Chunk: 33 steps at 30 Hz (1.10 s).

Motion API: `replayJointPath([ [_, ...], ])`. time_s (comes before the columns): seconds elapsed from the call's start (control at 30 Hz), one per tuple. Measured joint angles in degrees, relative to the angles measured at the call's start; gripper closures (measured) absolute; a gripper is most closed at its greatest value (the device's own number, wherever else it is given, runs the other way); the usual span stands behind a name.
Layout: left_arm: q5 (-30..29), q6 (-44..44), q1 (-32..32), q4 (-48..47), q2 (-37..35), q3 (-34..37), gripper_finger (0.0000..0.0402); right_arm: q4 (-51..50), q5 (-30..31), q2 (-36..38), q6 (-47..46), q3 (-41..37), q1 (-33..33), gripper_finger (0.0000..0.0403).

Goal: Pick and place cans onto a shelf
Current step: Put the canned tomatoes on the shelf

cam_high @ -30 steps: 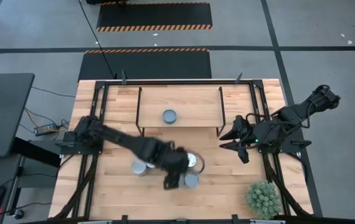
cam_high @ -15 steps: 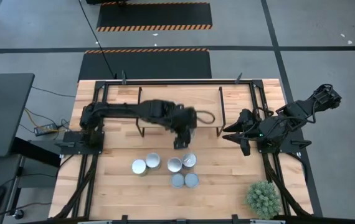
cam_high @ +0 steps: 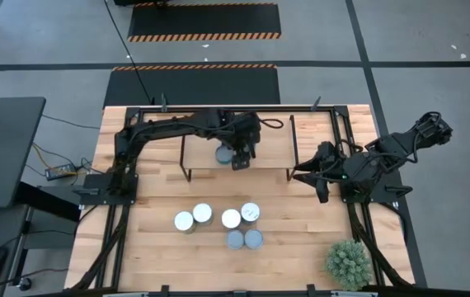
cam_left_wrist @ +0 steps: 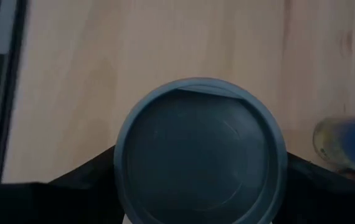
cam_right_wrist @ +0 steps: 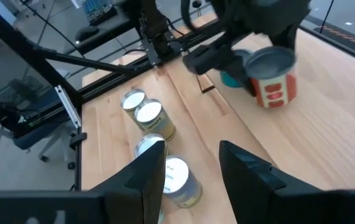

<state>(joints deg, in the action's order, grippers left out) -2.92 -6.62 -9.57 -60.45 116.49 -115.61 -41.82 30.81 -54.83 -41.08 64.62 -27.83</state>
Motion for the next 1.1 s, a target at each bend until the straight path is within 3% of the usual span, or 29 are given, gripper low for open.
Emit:
replayJointPath([
  [1.1,-0.17,-0.58,1.10,-3.29,0.73,0.00,0.0087,0.15,0.00,0.00,0.52,0.00,0.68,0.0245],
])
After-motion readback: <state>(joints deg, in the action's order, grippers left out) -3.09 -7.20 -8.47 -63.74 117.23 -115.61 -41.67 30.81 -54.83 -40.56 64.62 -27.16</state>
